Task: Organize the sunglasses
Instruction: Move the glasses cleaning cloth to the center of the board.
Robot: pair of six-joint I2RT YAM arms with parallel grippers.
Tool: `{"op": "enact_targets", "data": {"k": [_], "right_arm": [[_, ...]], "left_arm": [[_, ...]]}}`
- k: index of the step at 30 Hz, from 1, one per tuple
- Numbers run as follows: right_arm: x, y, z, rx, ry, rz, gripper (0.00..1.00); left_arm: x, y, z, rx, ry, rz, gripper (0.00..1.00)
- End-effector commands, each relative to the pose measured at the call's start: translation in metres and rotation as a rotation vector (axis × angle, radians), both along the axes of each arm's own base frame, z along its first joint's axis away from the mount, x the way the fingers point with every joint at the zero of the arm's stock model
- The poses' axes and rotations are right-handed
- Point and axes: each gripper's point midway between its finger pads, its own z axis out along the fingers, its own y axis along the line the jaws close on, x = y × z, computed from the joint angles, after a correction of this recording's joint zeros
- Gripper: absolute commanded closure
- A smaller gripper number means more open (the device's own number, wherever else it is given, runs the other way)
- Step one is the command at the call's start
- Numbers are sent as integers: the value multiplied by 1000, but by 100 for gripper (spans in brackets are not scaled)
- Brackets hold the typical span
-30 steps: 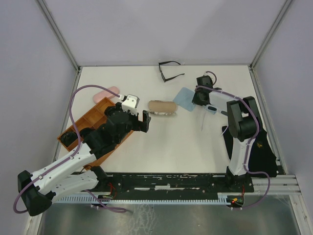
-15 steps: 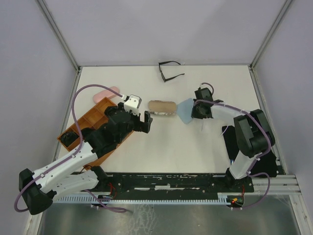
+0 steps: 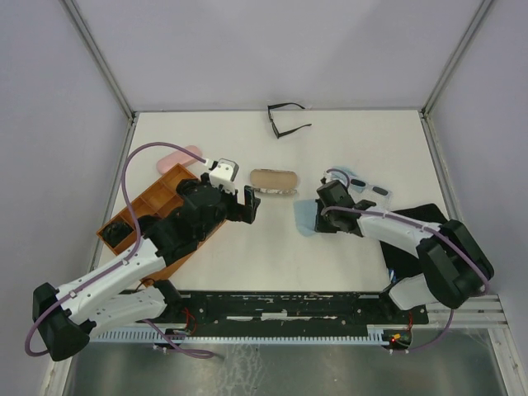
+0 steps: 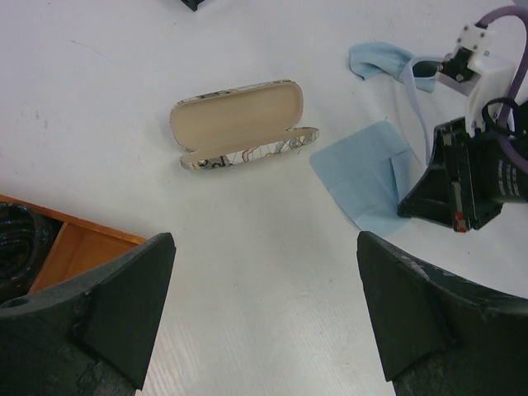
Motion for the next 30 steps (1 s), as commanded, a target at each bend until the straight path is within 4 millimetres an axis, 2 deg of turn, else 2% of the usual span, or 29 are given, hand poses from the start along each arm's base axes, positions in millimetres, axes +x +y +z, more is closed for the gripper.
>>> {"op": "enact_targets", "data": {"k": [1, 11, 16, 18, 24, 27, 30], "right_arm": [[-25, 15, 10, 62, -22, -10, 97], [-87, 32, 17, 70, -27, 62, 94], [-108, 23, 21, 44, -28, 78, 76], [-107, 10, 27, 7, -52, 62, 69], [-88, -16, 66, -106, -185, 41, 51], [-78, -33, 80, -220, -228, 47, 47], [-63, -40, 82, -255, -246, 46, 46]], "left_arm": [[2, -9, 24, -113, -22, 5, 3], [-7, -10, 9, -151, 27, -6, 4], [-8, -10, -5, -146, 55, 7, 4], [-8, -10, -11, -142, 67, 11, 4], [-4, -16, -25, -119, 96, 8, 5], [-2, -19, -32, -104, 109, 5, 5], [-1, -24, -42, -103, 118, -6, 6]]}}
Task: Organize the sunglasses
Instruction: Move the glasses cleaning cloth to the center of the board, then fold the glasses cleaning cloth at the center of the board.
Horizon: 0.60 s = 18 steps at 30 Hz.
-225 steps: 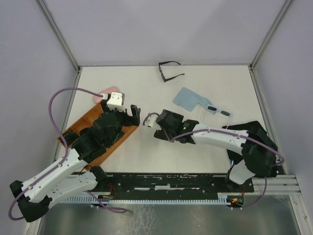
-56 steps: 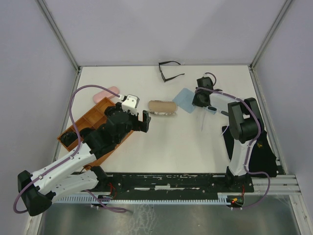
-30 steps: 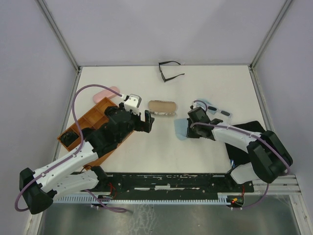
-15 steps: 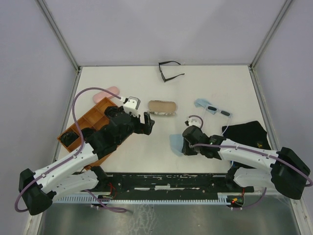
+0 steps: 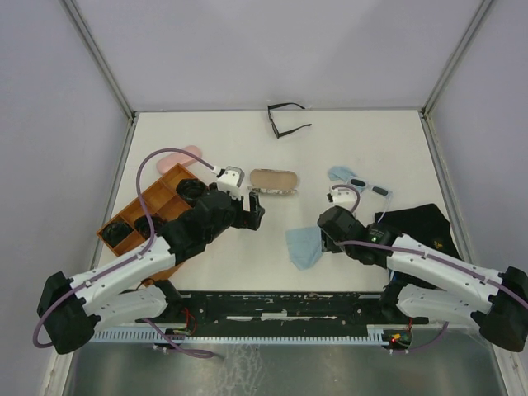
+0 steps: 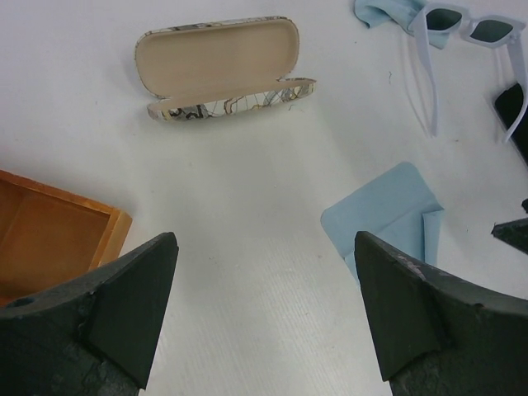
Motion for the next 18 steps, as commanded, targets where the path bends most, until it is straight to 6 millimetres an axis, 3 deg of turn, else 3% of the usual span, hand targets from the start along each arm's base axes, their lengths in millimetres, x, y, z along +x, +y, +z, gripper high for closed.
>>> {"op": "enact_targets", "data": {"k": [1, 10, 18], "right_arm": [[30, -22, 14, -119, -71, -12, 46], [80, 0, -19, -8, 79, 157, 50], [98, 11, -39, 44, 183, 252, 56]], "left_arm": [[5, -16, 0, -75, -7, -13, 7], [8, -58, -48, -39, 90, -49, 16], [10, -71, -58, -46, 114, -65, 16]]}}
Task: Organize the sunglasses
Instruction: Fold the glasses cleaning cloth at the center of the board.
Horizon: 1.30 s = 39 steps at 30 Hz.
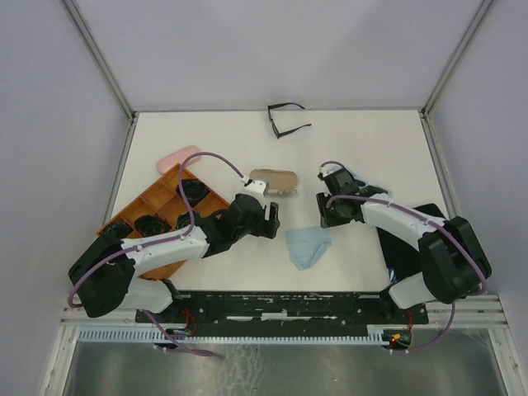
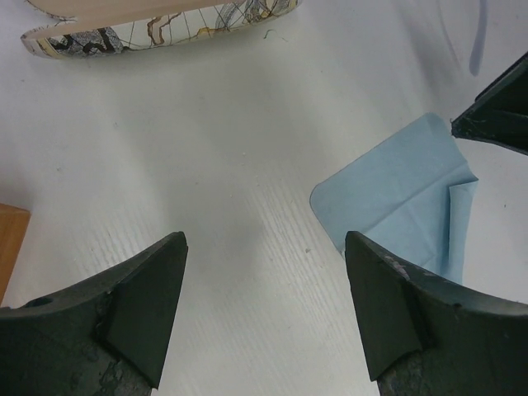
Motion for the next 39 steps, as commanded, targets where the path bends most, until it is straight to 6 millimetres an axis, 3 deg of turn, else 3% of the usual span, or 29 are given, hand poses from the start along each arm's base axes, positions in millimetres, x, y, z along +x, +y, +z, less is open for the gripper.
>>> {"op": "enact_targets", "data": {"k": [1, 21, 39], "right_arm": [[20, 23, 9, 91, -8, 111, 57], [18, 6, -19, -37, 135, 67, 58], [6, -3, -39, -83, 208, 20, 68]], "left_arm": [[9, -23, 27, -121, -39, 1, 16], [5, -28, 21, -123, -14, -24, 18], [3, -24, 16, -132, -7, -4, 18]]}}
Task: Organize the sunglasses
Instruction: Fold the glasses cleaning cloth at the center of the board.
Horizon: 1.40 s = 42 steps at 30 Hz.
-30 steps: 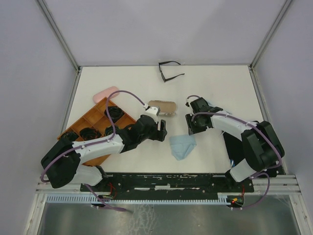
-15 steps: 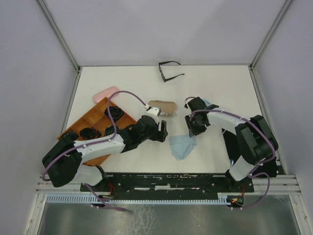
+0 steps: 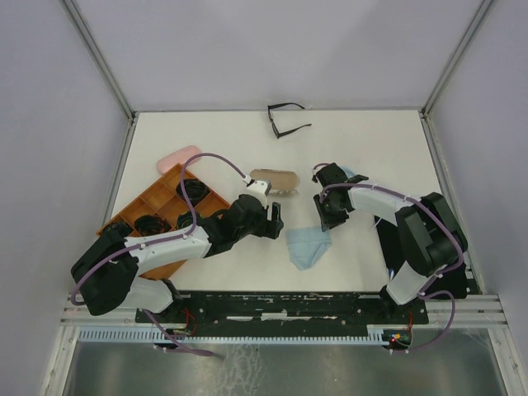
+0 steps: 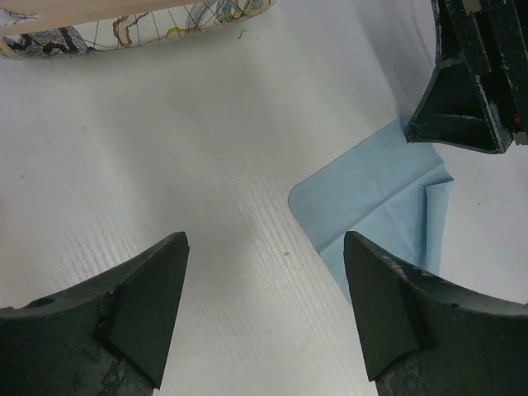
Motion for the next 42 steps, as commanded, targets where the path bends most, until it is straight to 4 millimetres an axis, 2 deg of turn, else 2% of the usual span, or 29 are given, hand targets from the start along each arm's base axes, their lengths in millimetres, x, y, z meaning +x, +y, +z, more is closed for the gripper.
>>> {"op": "enact_targets", "data": {"k": [1, 9, 14, 20, 29, 34, 42], "right_arm": [[1, -4, -8, -27, 15, -33, 69], [1, -4, -6, -12, -1, -53, 91], [-2, -3, -6, 10, -16, -74, 100], [-1, 0, -3, 46, -51, -128, 100], [3, -6, 3, 48, -99, -234, 100], [2, -7, 1, 48, -96, -242, 100], [1, -3, -2, 63, -81, -228, 100]], "left_arm": [[5, -10, 16, -82, -24, 25, 18], [6, -15, 8, -91, -7, 28, 18], [12, -22, 1, -86, 2, 30, 18], [17, -35, -12, -57, 34, 24, 27], [18, -59, -31, 90, 37, 23, 35], [14, -56, -42, 208, 34, 48, 41], [8, -56, -56, 251, 61, 53, 52]]}}
